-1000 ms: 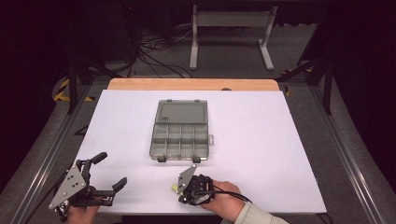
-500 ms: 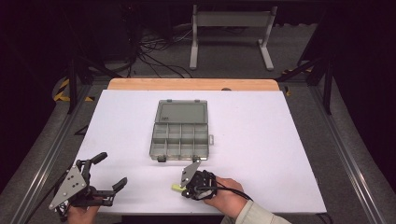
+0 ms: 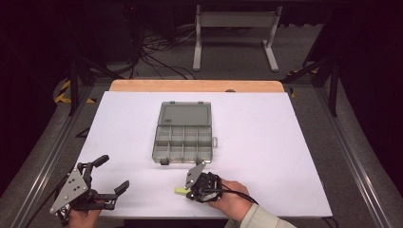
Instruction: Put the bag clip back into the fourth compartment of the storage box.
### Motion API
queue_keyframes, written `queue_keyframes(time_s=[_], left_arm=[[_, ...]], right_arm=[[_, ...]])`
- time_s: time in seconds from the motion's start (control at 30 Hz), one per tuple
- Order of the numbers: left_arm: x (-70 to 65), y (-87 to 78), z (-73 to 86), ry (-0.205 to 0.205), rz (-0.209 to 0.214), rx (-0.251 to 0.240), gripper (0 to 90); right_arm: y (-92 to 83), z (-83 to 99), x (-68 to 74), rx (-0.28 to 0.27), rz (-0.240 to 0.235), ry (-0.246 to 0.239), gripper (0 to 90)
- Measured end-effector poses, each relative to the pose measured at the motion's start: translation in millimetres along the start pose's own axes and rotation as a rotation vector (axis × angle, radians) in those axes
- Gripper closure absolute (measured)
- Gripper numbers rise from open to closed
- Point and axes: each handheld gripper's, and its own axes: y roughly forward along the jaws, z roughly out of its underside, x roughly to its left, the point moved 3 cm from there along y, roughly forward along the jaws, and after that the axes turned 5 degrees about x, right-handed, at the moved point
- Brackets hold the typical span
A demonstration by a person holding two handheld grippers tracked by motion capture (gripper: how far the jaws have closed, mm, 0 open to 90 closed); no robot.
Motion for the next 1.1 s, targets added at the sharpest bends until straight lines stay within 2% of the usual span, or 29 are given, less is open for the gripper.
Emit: queue_keyframes(time_s=[0.13, 0.2, 0.23, 0.27, 0.3, 0.37, 0.4, 0.47, 0.53, 0.7, 0.87, 1.1], left_arm=[[0.3, 0.0, 0.2, 0.000, -0.001, 0.001, 1.3], [0.5, 0.1, 0.1, 0.003, -0.002, 0.000, 1.3], [0.6, 0.0, 0.1, 0.003, -0.001, 0.002, 1.4], [0.6, 0.0, 0.2, 0.002, -0.001, 0.001, 1.3], [0.6, 0.0, 0.2, 0.002, -0.001, 0.002, 1.4], [0.4, 0.1, 0.2, 0.003, -0.002, 0.001, 1.3], [0.4, 0.1, 0.2, 0.003, -0.002, 0.001, 1.3], [0.4, -0.1, 0.2, 0.001, 0.000, 0.003, 1.3], [0.7, 0.1, 0.2, 0.003, 0.000, 0.000, 1.3], [0.4, 0.2, 0.3, 0.001, -0.001, 0.001, 1.3], [0.5, -0.1, 0.3, 0.002, 0.000, 0.003, 1.3], [0.8, 0.0, 0.4, 0.003, 0.000, 0.001, 1.3]], right_arm=[[-5.4, -0.9, 2.0, -0.019, -0.008, -0.004, 90.0], [-10.3, -1.3, 2.8, -0.034, -0.014, 0.009, 89.9], [-12.7, -1.6, 2.4, -0.044, -0.009, 0.010, 86.7], [-14.4, -2.2, 2.2, -0.055, -0.005, 0.014, 81.9], [-17.2, -3.3, 1.7, -0.065, 0.006, 0.021, 73.0], [-21.5, -6.4, 0.1, -0.080, 0.027, 0.034, 46.5], [-22.4, -8.2, -0.8, -0.075, 0.034, 0.031, 36.2], [-24.4, -10.9, -1.9, -0.092, 0.052, 0.025, 24.4], [-26.3, -12.9, -3.3, -0.111, 0.065, 0.025, 17.0], [-26.6, -16.7, -7.3, -0.093, 0.097, 0.038, 11.3], [-22.6, -20.4, -11.3, -0.073, 0.112, 0.045, 12.0], [-7.2, -25.1, -12.9, -0.022, 0.121, 0.034, 13.1]])
